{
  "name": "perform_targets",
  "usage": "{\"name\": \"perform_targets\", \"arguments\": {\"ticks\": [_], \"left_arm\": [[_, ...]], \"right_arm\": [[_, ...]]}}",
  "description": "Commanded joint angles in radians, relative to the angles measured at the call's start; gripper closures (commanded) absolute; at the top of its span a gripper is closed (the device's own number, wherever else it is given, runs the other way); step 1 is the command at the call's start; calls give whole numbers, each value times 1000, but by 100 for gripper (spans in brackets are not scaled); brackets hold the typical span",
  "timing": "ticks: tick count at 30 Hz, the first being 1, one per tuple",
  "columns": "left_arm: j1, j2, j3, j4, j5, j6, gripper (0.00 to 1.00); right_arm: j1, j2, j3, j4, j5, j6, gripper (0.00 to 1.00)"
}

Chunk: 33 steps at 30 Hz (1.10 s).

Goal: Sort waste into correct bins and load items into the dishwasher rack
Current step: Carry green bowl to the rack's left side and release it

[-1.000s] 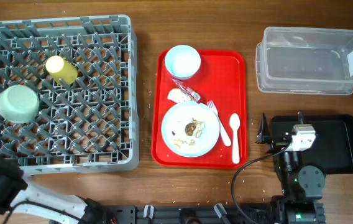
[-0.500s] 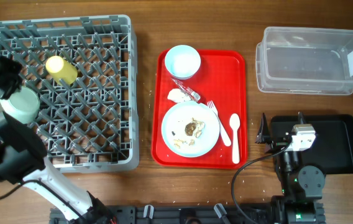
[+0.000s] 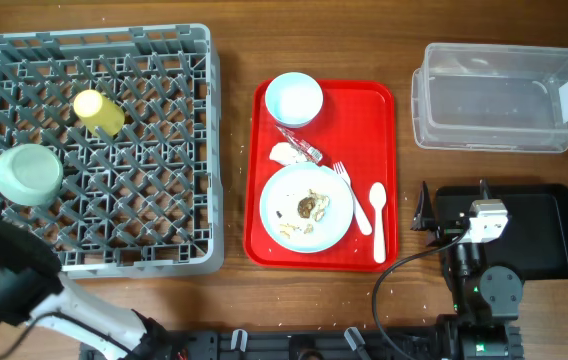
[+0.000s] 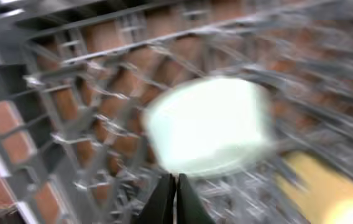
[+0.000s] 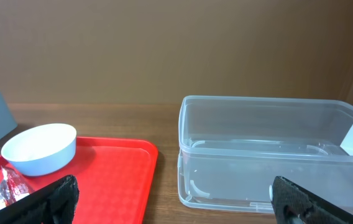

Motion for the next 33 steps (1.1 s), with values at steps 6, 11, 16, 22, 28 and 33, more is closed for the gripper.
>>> {"name": "perform_targets", "arguments": {"ticks": [6, 11, 16, 22, 28, 33], "left_arm": [[-189, -32, -124, 65, 18, 68, 96], [-52, 33, -156, 141, -90, 14, 96], [69, 40, -156, 185, -38, 14, 96], [80, -86, -156, 200, 293, 161, 96], [-158, -96, -201, 189, 168, 218, 96], [-151, -27, -229, 201, -106, 79, 96]], "right_arm": [[1, -5, -1, 3, -13, 10, 0], [1, -5, -1, 3, -14, 11, 0], [1, -5, -1, 3, -13, 11, 0], [1, -5, -1, 3, -13, 11, 0], [1, -5, -1, 3, -14, 10, 0], [1, -5, -1, 3, -13, 11, 0]]}}
